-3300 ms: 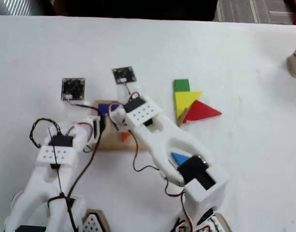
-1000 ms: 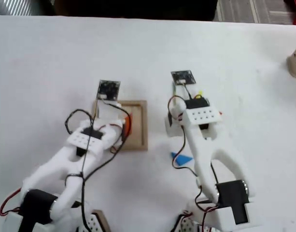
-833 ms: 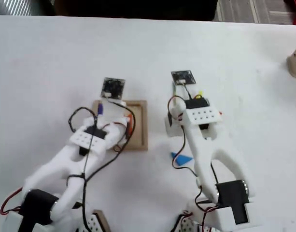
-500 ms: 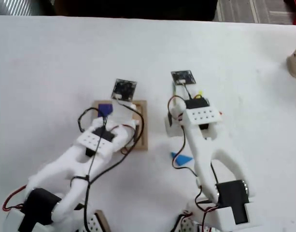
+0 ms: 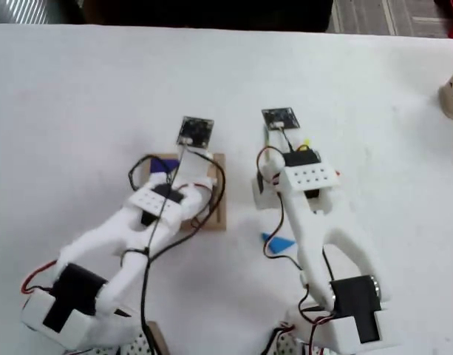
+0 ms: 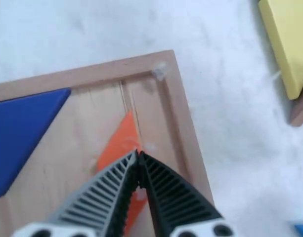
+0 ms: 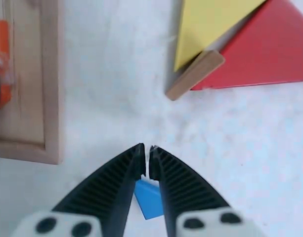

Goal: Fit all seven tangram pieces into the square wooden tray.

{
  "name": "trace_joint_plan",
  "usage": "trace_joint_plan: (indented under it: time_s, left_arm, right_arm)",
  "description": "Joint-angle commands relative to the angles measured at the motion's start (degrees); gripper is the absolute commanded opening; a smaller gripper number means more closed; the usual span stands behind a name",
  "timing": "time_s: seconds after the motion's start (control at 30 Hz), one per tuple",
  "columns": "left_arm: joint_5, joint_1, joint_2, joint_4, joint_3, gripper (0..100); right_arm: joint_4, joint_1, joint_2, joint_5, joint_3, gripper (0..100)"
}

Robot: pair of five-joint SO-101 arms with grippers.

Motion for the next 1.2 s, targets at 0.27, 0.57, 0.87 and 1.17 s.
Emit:
trace_joint_plan:
  time_s: [0.27,0.57,0.87,1.17]
  left_arm:
    - [0.26,-10.68,-5.85,4.57,3.25,2]
    - [0.44,-8.66,-14.9,2.64,4.75,2]
    - [0.88,3.65,-9.01,-7.12,2.73,2]
    - [0.35,0.84,2.95,-4.22,-3.87,2]
  right_arm:
    - [-0.75,0.84,-1.89,0.88,-0.53,1.8]
    - [-0.75,0.84,-1.89,0.88,-0.53,1.9]
    - [-1.1,0.84,-1.89,0.88,-0.53,2.0]
    - [-1.27,0.75,-1.89,0.97,-0.44,2.0]
